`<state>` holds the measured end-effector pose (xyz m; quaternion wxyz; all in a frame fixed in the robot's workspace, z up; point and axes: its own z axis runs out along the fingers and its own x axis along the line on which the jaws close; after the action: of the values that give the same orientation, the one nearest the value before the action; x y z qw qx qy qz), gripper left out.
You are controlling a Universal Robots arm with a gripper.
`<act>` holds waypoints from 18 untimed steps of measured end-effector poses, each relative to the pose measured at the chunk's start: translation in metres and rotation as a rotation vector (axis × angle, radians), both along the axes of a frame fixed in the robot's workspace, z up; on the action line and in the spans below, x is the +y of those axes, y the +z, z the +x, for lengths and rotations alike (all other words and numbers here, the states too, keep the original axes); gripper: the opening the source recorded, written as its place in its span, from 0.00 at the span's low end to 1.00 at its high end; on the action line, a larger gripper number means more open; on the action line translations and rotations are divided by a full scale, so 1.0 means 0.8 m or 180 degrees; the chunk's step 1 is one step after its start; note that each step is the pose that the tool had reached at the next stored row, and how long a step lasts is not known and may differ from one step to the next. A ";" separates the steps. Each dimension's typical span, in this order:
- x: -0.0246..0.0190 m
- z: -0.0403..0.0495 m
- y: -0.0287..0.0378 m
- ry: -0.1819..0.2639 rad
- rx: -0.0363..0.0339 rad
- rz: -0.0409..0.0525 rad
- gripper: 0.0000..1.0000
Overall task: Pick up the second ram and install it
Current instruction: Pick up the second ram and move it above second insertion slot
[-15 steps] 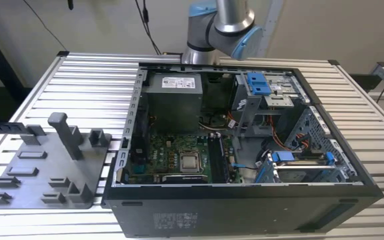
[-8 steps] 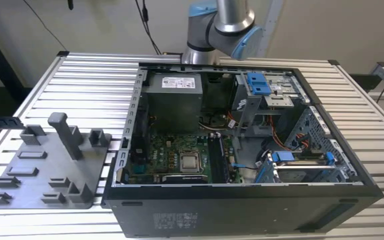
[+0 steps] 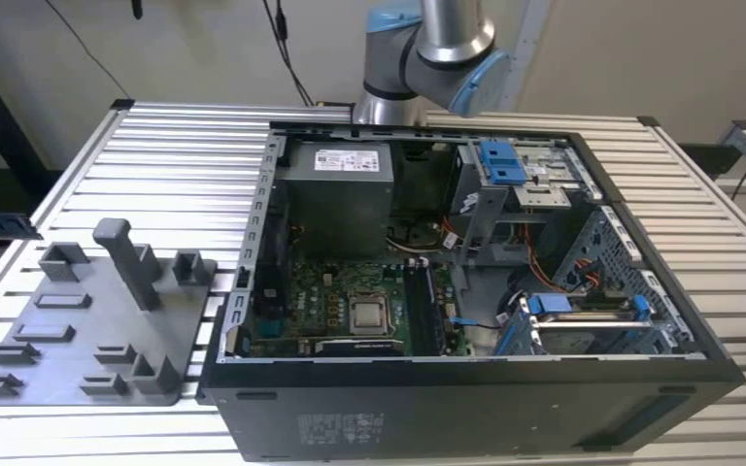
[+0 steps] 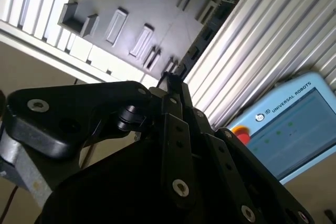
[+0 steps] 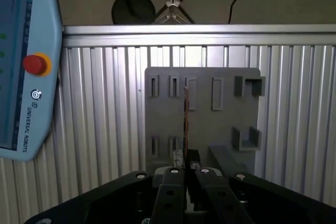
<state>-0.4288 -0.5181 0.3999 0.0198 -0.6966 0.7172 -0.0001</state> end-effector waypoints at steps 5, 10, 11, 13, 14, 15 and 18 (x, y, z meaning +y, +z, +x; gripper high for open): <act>0.0000 0.000 0.0109 0.0000 0.0000 0.0000 0.14; 0.0000 0.000 0.0203 0.0000 0.0000 0.0000 0.14; 0.0000 0.000 0.0220 0.0000 0.0000 0.0000 0.14; 0.0000 0.000 0.0250 0.0000 0.0000 0.0000 0.14; 0.0000 0.000 0.0261 0.0000 0.0000 0.0000 0.14; 0.0000 0.000 0.0261 0.0000 0.0000 0.0000 0.14; 0.0000 0.000 0.0262 0.0000 0.0000 -0.0003 0.14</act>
<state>-0.4287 -0.5181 0.4209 0.0195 -0.6966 0.7172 -0.0004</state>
